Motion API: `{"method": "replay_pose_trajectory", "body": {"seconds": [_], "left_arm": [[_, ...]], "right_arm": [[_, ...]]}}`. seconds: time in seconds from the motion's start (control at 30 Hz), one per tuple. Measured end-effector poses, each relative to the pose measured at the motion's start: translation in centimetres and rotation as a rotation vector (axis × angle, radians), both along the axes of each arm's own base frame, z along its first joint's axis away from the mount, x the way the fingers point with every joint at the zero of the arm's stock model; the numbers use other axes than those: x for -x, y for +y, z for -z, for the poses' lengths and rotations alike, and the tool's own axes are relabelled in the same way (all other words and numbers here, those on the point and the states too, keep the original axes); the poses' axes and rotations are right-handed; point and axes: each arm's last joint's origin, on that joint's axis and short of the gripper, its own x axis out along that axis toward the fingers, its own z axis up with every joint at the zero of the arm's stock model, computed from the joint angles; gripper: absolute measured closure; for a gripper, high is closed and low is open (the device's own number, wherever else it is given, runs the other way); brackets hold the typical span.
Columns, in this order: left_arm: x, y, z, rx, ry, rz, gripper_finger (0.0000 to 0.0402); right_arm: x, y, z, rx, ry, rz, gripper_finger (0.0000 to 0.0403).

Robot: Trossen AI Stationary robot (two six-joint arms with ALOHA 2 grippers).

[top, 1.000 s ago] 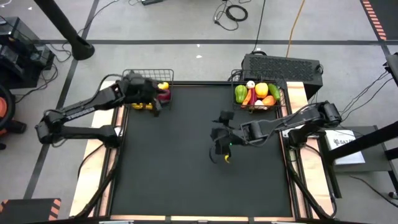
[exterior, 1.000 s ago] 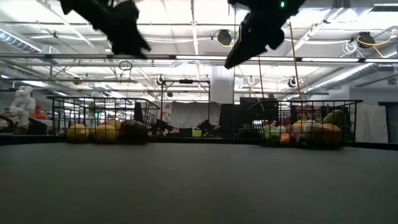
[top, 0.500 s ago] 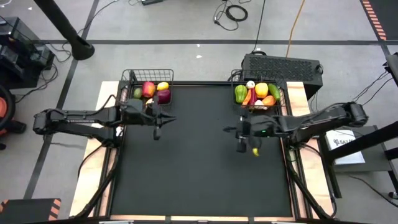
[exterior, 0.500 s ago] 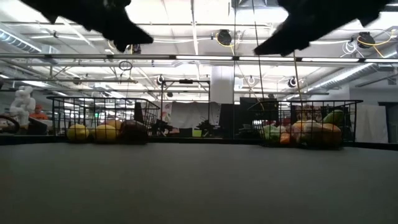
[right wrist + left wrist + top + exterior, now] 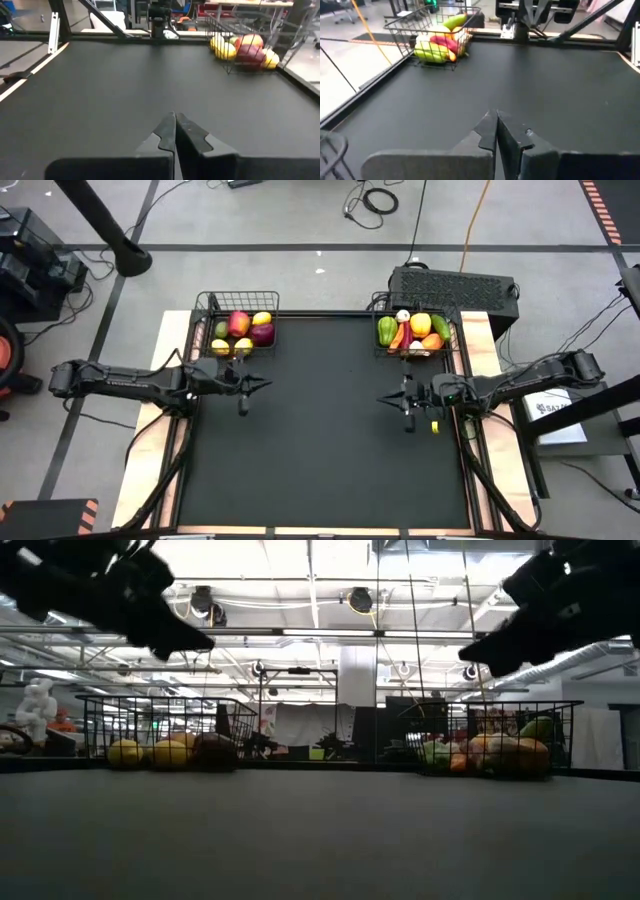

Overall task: Sort produce into baskets
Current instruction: Return to Home Position

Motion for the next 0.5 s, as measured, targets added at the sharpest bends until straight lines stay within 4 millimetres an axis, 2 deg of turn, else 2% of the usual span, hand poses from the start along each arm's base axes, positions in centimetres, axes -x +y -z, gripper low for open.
{"method": "replay_pose_trajectory", "body": {"seconds": [0.23,0.5], "left_arm": [[1.9,-0.1,3.0,-0.005,-0.065,-0.002,0.0387],[3.3,-0.1,4.8,-0.006,-0.081,-0.03,0.0387]], "right_arm": [[0.9,0.0,1.3,-0.033,0.021,0.005,0.0402],[1.7,0.0,2.2,-0.068,0.03,0.005,0.0403]]}}
